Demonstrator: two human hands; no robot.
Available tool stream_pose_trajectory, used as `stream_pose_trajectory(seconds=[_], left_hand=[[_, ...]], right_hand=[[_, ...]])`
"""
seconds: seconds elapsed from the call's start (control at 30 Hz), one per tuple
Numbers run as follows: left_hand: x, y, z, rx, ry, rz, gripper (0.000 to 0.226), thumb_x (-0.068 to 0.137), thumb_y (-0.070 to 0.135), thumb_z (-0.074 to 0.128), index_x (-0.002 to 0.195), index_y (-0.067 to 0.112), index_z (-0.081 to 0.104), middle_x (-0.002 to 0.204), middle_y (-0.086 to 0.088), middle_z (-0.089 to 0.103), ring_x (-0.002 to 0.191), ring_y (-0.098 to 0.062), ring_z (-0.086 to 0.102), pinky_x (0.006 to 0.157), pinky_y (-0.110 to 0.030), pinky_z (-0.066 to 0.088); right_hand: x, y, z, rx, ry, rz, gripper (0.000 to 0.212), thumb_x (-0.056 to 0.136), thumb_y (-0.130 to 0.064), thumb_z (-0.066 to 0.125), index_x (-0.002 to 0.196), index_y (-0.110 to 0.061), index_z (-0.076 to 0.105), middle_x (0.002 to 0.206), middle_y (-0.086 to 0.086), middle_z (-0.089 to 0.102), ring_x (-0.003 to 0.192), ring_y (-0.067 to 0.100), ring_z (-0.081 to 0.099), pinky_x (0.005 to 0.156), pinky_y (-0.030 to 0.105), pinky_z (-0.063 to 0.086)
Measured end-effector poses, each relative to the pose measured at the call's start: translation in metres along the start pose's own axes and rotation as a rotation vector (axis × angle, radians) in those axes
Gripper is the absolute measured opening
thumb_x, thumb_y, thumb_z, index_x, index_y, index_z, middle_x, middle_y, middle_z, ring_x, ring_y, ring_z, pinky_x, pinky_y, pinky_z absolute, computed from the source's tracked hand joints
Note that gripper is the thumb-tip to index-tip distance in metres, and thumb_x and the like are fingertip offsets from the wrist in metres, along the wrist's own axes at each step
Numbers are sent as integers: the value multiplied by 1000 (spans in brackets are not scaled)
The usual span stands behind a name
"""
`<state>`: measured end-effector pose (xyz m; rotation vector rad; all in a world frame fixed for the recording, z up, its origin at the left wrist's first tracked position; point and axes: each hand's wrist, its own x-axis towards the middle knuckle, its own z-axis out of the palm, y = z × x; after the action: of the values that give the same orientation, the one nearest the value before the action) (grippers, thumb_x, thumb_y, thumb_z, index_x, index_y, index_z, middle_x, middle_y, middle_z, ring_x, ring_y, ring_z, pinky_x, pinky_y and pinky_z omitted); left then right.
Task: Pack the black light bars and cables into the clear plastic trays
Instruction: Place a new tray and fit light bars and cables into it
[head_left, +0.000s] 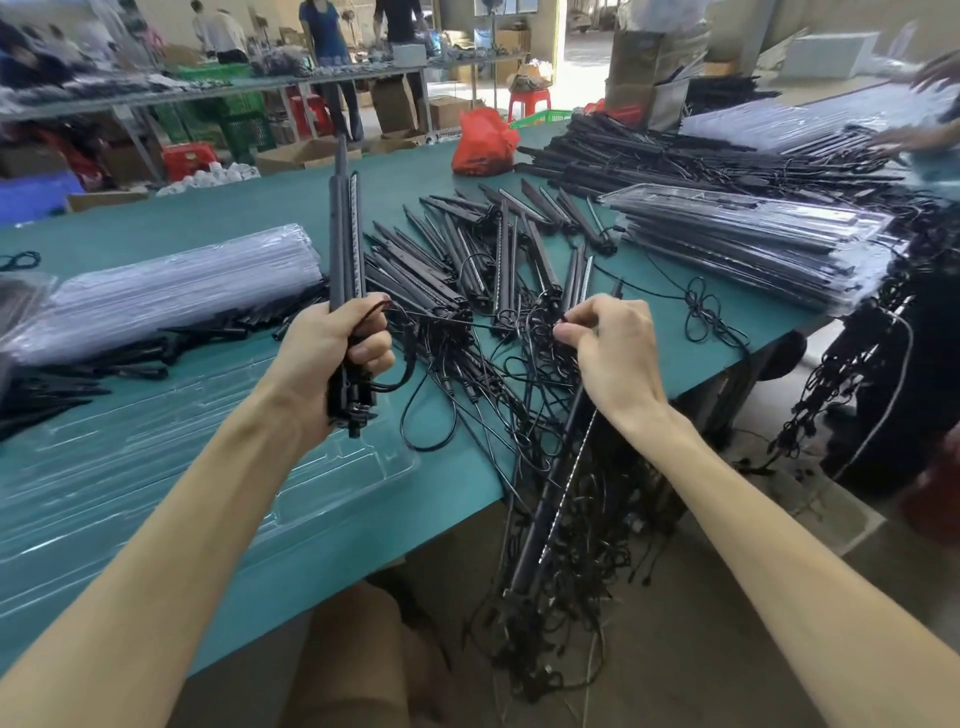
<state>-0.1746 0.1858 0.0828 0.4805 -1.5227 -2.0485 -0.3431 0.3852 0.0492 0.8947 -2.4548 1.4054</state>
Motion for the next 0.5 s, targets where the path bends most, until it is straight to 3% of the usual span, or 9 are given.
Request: stream_pose_trajectory(seconds=[0.1, 0.23, 0.33, 0.4, 0.5], left_hand=[[1, 1, -2, 5, -19, 8, 25, 97, 21, 63, 73, 21, 54, 59, 9, 42, 45, -6, 36, 44, -19, 39], [0, 2, -4, 20, -13, 4, 24, 96, 23, 65, 73, 21, 63, 61, 8, 44, 46, -8, 40, 45, -19, 41], [-3, -1, -3, 9, 7, -14, 12, 97, 21, 65, 90, 14, 58, 66, 4, 50, 48, -9, 46, 46, -18, 43], [-5, -4, -2, 12, 36, -30, 13, 98, 17, 63, 104, 9, 56, 67, 3, 54, 50, -10, 50, 46, -18, 44], [-7, -9, -5, 55, 88, -51, 15, 99, 15, 62, 109, 7, 55, 67, 2, 58, 53, -11, 56, 47, -17, 44]], right_hand=[[16, -12, -6, 37, 35, 33, 6, 90, -19, 73, 90, -15, 68, 87, -5, 62, 105, 18, 50, 87, 30, 37], [45, -36, -14, 90, 113, 28, 7, 92, -21, 72, 93, -15, 70, 96, 2, 69, 106, 24, 60, 94, 40, 47], [56, -45, -12, 121, 140, 37, 8, 91, -24, 73, 90, -16, 70, 87, -4, 68, 94, 18, 62, 87, 33, 45], [56, -39, -7, 116, 69, 47, 9, 94, -22, 70, 93, -13, 71, 89, -3, 69, 86, 12, 65, 84, 28, 48], [47, -22, 3, 120, -59, 71, 10, 98, -18, 64, 97, -10, 71, 87, 1, 71, 60, -1, 66, 64, 11, 47]])
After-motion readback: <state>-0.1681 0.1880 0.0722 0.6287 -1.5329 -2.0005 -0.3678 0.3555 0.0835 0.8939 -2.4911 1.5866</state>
